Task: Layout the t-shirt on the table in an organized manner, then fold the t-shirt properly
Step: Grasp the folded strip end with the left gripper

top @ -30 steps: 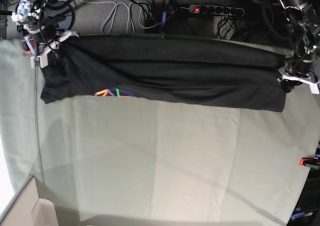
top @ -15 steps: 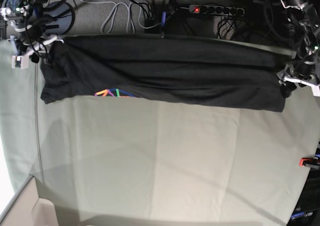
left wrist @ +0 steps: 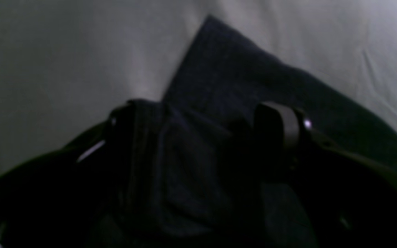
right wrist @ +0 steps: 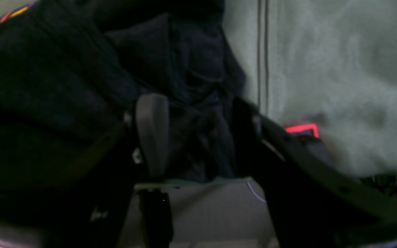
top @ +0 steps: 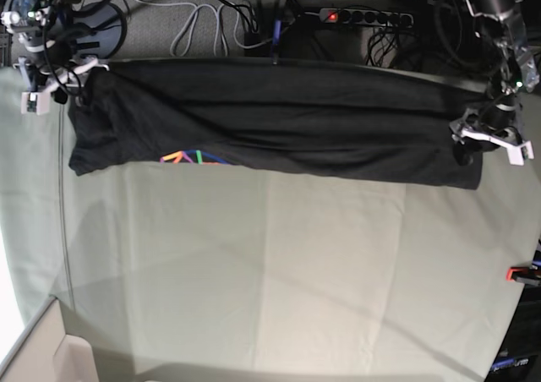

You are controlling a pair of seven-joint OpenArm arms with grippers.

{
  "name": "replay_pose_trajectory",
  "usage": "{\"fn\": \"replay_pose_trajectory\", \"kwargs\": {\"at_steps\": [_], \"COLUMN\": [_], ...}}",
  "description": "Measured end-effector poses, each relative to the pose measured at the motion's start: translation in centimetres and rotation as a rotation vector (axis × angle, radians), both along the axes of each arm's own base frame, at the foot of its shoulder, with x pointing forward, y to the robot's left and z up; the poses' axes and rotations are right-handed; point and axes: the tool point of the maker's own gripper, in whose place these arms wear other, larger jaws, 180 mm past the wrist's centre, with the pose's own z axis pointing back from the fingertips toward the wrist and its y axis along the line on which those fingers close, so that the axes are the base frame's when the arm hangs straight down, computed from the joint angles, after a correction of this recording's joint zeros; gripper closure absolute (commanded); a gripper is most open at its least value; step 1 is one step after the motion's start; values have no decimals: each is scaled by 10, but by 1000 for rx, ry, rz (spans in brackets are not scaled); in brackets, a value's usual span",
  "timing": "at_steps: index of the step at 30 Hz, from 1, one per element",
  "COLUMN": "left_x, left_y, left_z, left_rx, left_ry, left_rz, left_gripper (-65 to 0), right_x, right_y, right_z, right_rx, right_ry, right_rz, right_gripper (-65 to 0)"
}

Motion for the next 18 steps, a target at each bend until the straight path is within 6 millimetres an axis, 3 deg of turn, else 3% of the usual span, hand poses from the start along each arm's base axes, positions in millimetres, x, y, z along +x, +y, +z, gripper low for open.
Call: {"fn": "replay_pose_trajectory", "kwargs": {"at_steps": [3, 5, 10, 12, 18], "left_x": [1, 0, -3, -4, -3], "left_y": [4, 4, 6, 6, 2], "left_z": [-4, -4, -8, -8, -1], "left_rx": [-10, -12, -10, -13, 5], "left_ry": [-6, -9, 9, 10, 28], "left_rz": [20, 17, 34, 35, 10], "left_gripper": [-468, -417, -99, 0, 0], "right_x": [0, 0, 1, 1, 3], "right_y": [0, 0, 0, 0, 0], "right_z": [0, 0, 0, 0, 1], "right_rx": [0, 0, 0, 0, 0], "right_ry": [1, -1, -2, -2, -7], "right_rz": [0, 0, 0, 1, 1], "right_gripper": [-303, -303, -303, -303, -303]}}
